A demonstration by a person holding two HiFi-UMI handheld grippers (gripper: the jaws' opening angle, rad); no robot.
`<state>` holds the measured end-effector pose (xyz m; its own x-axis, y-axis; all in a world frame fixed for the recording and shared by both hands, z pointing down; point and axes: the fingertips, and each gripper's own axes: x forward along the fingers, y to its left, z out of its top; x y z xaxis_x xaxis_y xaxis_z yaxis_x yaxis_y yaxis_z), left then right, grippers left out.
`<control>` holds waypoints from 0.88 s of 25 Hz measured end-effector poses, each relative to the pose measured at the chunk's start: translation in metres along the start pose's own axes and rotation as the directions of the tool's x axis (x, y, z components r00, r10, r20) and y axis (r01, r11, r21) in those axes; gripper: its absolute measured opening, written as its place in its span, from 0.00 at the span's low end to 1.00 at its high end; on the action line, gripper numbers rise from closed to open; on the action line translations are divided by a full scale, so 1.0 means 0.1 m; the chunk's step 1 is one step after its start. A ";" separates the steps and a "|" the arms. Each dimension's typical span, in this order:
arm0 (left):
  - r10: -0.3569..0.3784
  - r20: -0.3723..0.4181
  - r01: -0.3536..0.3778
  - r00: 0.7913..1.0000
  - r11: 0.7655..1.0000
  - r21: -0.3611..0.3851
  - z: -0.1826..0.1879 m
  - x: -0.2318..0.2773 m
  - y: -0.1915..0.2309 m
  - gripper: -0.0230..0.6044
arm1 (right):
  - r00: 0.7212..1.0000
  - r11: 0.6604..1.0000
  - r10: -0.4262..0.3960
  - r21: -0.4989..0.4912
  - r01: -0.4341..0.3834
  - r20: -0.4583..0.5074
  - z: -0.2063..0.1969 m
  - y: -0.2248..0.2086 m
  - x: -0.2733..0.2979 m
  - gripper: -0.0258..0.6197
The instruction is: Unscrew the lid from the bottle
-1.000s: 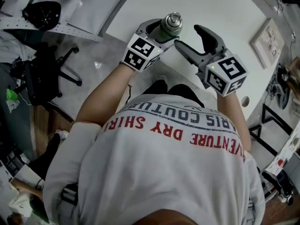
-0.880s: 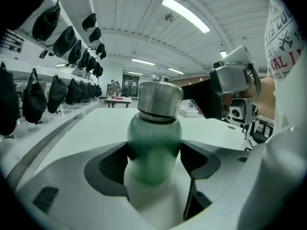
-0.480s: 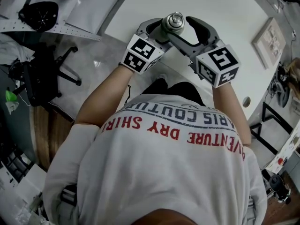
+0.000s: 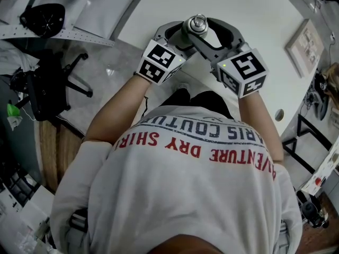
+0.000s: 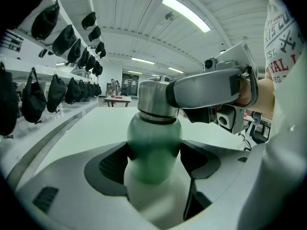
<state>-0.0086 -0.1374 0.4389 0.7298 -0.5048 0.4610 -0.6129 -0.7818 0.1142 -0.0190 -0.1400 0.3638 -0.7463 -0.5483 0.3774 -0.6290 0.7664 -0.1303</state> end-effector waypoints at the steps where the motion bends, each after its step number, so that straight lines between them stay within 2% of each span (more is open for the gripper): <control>1: -0.001 0.000 0.001 1.000 1.000 0.001 0.00 0.00 0.00 0.59 | 1.000 1.000 0.001 -0.004 -0.001 0.001 0.00 0.00 0.00 0.41; 6: -0.020 -0.013 0.020 1.000 1.000 0.011 -0.01 0.00 0.00 0.59 | 1.000 1.000 0.009 -0.012 -0.009 0.001 -0.01 0.00 0.01 0.41; 12: -0.084 -0.031 0.086 0.996 0.995 0.047 -0.02 0.00 0.00 0.59 | 0.999 0.998 0.050 -0.035 -0.050 0.000 -0.01 0.00 0.01 0.41; 22: -0.238 -0.076 0.246 0.968 0.961 0.129 -0.02 0.02 -0.01 0.59 | 0.984 0.980 0.172 -0.090 -0.175 -0.048 -0.03 -0.02 0.01 0.41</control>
<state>-0.0076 -0.1366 0.4415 0.8296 -0.2748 0.4860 -0.3699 -0.9226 0.1098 -0.0176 -0.1406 0.3673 -0.8317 -0.3917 0.3935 -0.4660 0.8778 -0.1110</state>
